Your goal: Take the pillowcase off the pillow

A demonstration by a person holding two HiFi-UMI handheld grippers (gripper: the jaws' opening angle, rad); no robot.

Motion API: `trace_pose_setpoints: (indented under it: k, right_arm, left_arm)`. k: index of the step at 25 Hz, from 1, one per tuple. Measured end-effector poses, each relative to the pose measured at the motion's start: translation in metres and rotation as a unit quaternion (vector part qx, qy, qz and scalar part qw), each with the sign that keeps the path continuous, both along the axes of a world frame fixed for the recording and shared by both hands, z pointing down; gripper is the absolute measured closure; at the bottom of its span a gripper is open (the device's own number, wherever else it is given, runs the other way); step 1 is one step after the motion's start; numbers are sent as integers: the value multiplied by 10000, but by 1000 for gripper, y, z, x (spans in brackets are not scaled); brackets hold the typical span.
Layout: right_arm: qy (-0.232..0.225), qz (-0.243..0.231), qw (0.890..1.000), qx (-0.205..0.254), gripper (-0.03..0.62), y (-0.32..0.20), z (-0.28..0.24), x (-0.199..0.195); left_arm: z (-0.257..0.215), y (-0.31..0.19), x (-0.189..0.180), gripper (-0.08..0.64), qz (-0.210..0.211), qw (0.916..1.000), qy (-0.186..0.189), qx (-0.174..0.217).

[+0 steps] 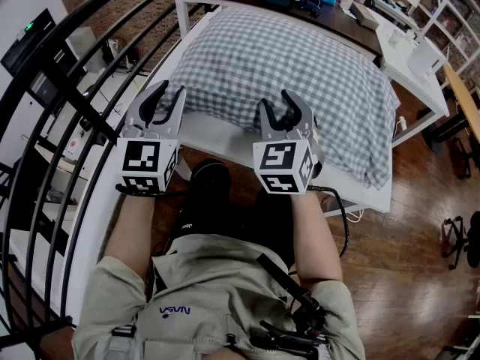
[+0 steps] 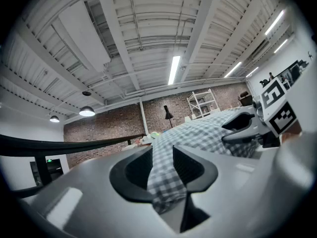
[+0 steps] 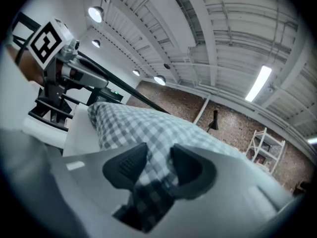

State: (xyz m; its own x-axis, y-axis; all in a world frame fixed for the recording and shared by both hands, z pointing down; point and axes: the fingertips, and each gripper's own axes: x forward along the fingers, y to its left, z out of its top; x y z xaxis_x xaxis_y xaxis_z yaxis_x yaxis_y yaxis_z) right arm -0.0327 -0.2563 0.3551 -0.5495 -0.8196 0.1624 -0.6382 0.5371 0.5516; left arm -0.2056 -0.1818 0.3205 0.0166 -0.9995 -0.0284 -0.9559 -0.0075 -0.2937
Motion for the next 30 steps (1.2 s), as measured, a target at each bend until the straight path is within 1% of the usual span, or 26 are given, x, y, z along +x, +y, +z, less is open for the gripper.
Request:
trace_pose_setpoints:
  k: [2,3,4,7,10,13,15,16,18,19,21,23,24,26,27,28,29,30]
  right_arm:
    - [-179,55,9998,-14,526,-3,-2,16]
    - [-277,75,9996,-35,558,-4,-4,25]
    - [-372,98,9992,-67,569,-5,-7,34]
    - [-555,299,9979,-142,572,-7,-13,70]
    - [-703,780,9943,-197,574,-15,-16,118]
    - [-856,1382,9863,-293,574,-31,-15,163]
    - [-898,1601,9823,-362,571,-34,-14,177]
    - [-932,1614,9819,-326,560,-31,-18,177]
    - [-1070,1412,9841,-108,517,-16,-35,163]
    - [-1165,1185,9861,27,501,-6,-47,148]
    - [-1300,515,9899,244,457,19,-68,108]
    - [-1253,-274,9913,306,450,43,-80,57]
    - [-1129,-656,9911,272,436,53,-80,31]
    - [-609,-1234,9904,93,406,66,-66,-17]
    - [-272,-1365,9902,-76,389,69,-52,-35]
    - [61,-1398,9898,-258,387,71,-34,-48]
    - [405,-1349,9893,-387,380,70,-16,-56]
    - [757,-1245,9884,-422,371,67,0,-59]
  left_arm:
    - [4,-1,-6,423,-61,10000,52,-44]
    - [6,-3,-9,423,-86,9999,79,-55]
    - [7,-4,-11,423,-104,9999,107,-61]
    - [13,-8,-13,423,-109,9997,191,-116]
    - [23,-11,-11,424,-55,9993,270,-255]
    - [34,-18,-2,424,183,9981,392,-441]
    - [44,-21,12,425,421,9963,440,-599]
    - [50,-21,21,425,543,9950,477,-690]
    - [58,-19,41,426,748,9914,590,-897]
    - [61,-18,48,426,818,9898,631,-977]
    - [65,-17,54,426,889,9883,680,-1038]
    - [67,-17,53,428,883,9880,752,-1019]
    - [66,-17,51,428,860,9882,786,-999]
    - [62,-18,48,428,800,9889,820,-950]
    - [60,-18,47,428,773,9892,824,-929]
    - [59,-18,46,428,749,9895,829,-912]
    - [58,-17,44,431,726,9898,841,-897]
    - [57,-16,42,439,703,9899,862,-883]
